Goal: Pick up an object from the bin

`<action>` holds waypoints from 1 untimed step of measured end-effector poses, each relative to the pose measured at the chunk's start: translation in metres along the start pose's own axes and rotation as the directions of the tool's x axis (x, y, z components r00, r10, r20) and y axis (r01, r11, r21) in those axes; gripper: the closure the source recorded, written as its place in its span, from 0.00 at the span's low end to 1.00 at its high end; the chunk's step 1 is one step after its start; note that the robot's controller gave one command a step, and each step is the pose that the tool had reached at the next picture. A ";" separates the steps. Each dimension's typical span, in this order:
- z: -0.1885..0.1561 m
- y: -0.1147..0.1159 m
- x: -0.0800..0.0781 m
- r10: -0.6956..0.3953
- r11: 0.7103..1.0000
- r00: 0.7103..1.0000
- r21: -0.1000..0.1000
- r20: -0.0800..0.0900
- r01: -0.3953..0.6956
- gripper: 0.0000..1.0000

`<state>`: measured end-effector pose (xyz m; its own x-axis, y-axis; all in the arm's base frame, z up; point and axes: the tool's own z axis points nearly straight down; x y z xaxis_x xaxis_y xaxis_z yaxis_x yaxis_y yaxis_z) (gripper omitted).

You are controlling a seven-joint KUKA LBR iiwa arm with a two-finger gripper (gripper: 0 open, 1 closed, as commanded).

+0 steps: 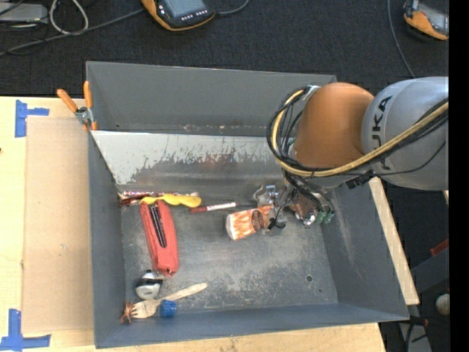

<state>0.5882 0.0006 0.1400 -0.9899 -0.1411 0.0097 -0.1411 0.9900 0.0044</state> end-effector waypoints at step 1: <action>-0.075 -0.012 0.005 -0.021 1.000 1.000 -0.001 -0.005 0.021 1.00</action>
Offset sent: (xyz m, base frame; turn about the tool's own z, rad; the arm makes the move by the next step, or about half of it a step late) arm 0.0293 -0.0430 -0.0700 0.1551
